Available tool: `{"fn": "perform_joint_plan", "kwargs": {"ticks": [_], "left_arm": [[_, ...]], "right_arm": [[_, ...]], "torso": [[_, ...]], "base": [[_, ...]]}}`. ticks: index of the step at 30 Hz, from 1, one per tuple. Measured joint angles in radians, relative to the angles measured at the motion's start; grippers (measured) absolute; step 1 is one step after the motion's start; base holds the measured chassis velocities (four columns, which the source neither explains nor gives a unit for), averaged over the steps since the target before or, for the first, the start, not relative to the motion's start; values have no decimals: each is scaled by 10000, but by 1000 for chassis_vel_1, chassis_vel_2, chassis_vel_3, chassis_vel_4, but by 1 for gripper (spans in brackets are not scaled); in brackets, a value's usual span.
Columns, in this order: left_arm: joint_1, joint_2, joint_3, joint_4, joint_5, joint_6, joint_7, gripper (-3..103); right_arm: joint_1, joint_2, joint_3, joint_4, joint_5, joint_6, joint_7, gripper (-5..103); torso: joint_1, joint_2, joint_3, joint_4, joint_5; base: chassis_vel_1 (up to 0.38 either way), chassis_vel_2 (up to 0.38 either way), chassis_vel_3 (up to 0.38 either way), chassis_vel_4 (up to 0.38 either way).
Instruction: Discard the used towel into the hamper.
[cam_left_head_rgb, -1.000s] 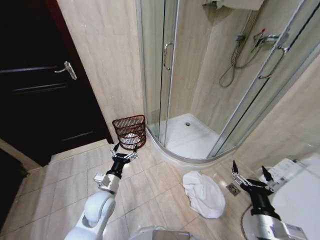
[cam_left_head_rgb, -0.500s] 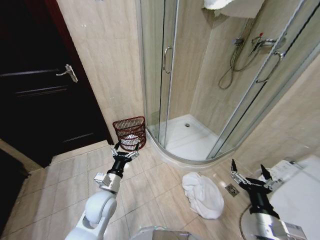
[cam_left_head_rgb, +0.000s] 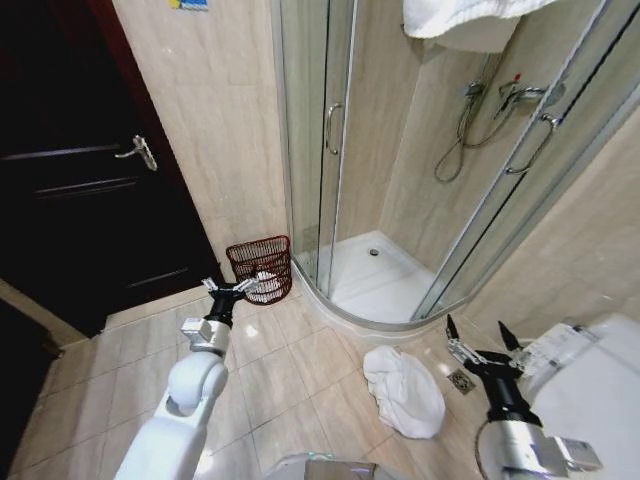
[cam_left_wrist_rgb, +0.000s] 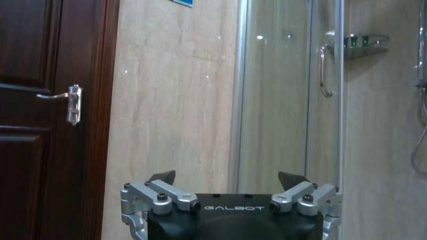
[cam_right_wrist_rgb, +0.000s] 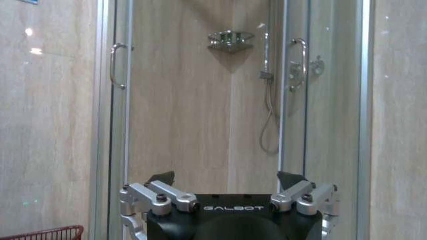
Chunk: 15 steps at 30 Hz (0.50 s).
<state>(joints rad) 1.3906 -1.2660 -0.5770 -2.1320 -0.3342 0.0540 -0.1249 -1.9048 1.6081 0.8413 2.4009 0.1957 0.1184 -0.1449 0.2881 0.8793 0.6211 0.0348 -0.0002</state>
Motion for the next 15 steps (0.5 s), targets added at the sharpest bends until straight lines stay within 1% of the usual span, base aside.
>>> {"fn": "perform_joint_plan", "kwargs": {"ticks": [1,2,5,10,15], "left_arm": [[0,0,0,0,0,0,0,100],[70,12,-110,-5,-76,-49,164,100],[176,44,-282,-11,-163,-57,325,100],[265,75,-319,-37,-266,10,381,100],[243,15,-241,85,-253,-49,392,100]], "right_arm": [[0,0,0,0,0,0,0,100],[24,0,-25,-20,-58,15,-3,100],[33,0,-69,-63,-138,104,19,100],[20,0,-134,-226,-264,367,82,100],[14,0,-197,-478,-371,651,133,100]], "torso": [[0,0,0,0,0],[25,54,30,0,1],[90,202,108,0,0],[155,362,206,-1,0],[200,457,265,-1,0]], "base": [[0,0,0,0],[0,0,0,0],[0,0,0,0],[0,0,0,0],[0,0,0,0]]}}
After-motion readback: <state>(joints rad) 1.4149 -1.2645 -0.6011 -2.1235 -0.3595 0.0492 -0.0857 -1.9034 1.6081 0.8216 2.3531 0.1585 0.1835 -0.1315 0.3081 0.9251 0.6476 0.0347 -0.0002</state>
